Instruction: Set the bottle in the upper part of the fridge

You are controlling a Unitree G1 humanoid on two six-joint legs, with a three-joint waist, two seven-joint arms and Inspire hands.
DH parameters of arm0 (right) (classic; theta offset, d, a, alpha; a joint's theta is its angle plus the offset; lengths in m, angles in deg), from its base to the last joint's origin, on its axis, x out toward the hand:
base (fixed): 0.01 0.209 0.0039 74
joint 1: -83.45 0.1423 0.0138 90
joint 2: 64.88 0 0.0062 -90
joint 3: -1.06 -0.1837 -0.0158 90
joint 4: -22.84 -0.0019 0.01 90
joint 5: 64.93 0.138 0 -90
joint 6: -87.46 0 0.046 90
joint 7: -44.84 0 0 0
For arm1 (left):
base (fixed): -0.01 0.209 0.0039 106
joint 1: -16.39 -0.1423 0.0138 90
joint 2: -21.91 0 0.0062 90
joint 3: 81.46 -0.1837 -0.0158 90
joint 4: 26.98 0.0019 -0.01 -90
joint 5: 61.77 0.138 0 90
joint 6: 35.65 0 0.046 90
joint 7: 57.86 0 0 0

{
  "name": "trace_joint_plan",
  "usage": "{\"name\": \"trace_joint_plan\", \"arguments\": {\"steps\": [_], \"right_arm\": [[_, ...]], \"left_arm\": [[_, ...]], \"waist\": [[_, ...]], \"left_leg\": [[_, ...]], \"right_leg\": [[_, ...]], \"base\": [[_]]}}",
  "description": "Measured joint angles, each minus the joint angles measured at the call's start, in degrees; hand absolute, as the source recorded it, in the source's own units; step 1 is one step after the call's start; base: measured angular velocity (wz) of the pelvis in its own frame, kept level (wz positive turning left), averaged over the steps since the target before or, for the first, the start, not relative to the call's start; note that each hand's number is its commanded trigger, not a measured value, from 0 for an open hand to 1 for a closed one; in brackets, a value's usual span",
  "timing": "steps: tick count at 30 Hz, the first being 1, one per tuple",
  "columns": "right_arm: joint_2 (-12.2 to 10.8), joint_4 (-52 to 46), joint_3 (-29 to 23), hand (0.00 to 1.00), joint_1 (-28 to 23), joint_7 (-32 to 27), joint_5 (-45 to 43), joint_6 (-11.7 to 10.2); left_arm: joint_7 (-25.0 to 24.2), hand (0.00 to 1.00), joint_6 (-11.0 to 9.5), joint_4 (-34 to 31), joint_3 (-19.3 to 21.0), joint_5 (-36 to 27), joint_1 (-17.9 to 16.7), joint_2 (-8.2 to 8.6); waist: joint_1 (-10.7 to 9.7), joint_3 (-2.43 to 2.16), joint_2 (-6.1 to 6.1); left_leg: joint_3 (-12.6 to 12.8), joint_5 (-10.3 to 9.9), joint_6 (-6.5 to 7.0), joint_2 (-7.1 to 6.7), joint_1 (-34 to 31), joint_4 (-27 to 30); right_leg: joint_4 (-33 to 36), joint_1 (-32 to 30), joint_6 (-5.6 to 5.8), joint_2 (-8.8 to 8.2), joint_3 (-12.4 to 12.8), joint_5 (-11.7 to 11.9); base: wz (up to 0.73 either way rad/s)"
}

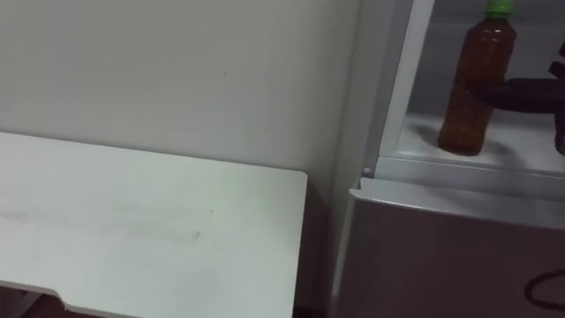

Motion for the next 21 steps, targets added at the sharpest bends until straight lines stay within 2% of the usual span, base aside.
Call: {"name": "trace_joint_plan", "arguments": {"steps": [7,8,10,12,13,15,17,18,19,21], "right_arm": [[-1.0,-8.8,-2.0,0.00,-5.4,-0.2,-2.3,-0.1],[-1.3,-11.0,-2.4,0.00,-6.9,-0.2,-2.3,-0.3],[-2.9,-14.5,-3.1,0.00,-9.6,0.0,-2.2,-0.3],[-6.6,-20.1,-4.2,0.00,-13.9,0.6,-1.6,-0.7],[-7.3,-21.3,-4.4,0.00,-14.9,0.8,-1.4,-0.7],[-10.0,-25.1,-5.7,0.00,-18.1,1.0,0.8,-1.4],[-11.2,-28.2,-5.8,0.00,-19.8,0.7,1.6,-1.5],[-12.3,-30.1,-5.8,0.00,-20.2,0.7,1.6,-1.8],[-12.9,-31.1,-5.8,0.00,-20.7,0.7,1.6,-2.5],[-14.9,-33.9,-5.8,0.00,-23.0,0.7,1.6,-5.7]], "left_arm": [[0.0,0.00,-1.5,0.2,-0.1,0.4,0.0,0.03],[0.0,0.00,-1.9,0.2,-0.2,0.4,-0.1,0.03],[-0.1,0.00,-2.2,0.2,-0.2,1.2,-0.1,0.01],[-0.2,0.00,-2.8,0.6,-0.5,1.1,0.0,0.24],[-0.3,0.00,-3.1,0.8,-0.6,1.2,0.1,0.38],[-0.3,0.00,-4.2,1.9,-1.4,1.2,0.8,0.91],[-0.3,0.00,-5.2,3.0,-1.5,1.3,1.2,1.59],[-0.3,0.00,-5.8,3.8,-1.6,1.3,1.2,2.00],[-0.2,0.00,-6.1,4.1,-1.7,1.3,1.1,2.11],[0.1,0.00,-7.1,4.8,-1.9,1.3,0.6,2.51]], "waist": [[-0.3,0.17,-0.36],[-0.2,0.31,-0.19],[-0.1,0.40,-0.07],[-0.3,0.50,0.23],[-0.4,0.48,0.39],[-0.4,0.58,1.11],[-0.3,0.43,1.55],[-0.3,0.67,2.17],[-0.3,0.72,2.39],[-0.4,0.64,2.93]], "left_leg": [[1.0,0.0,0.07,0.20,0.1,0.1],[1.4,-0.1,0.14,0.29,0.1,0.1],[1.9,-0.2,0.17,0.44,0.3,0.1],[2.2,-0.5,0.17,0.56,0.3,0.1],[2.2,-0.6,0.19,0.56,0.2,0.1],[2.3,-0.6,0.25,0.56,0.2,0.1],[2.5,-0.6,0.26,0.61,0.3,0.1],[2.9,-0.6,0.24,0.74,0.5,0.1],[3.0,-0.7,0.19,0.81,0.6,0.1],[3.2,-0.8,0.09,0.96,0.9,0.0]], "right_leg": [[0.4,-0.5,-0.01,-0.02,0.8,0.0],[0.4,-0.5,-0.01,-0.03,1.0,0.0],[0.5,-0.6,0.00,0.06,1.7,0.0],[0.5,-0.7,0.00,0.15,2.1,0.0],[0.5,-0.8,0.02,0.14,2.1,0.0],[0.6,-0.9,0.09,0.10,2.1,0.1],[0.7,-1.1,0.10,0.08,2.2,0.1],[0.8,-1.0,0.09,0.18,2.9,0.1],[0.8,-1.0,0.09,0.23,3.2,0.1],[0.8,-0.7,0.08,0.27,3.2,0.1]], "base": [[-0.09],[-0.10],[-0.15],[-0.11],[-0.04],[0.00],[-0.08],[-0.15],[-0.14],[-0.05]]}}
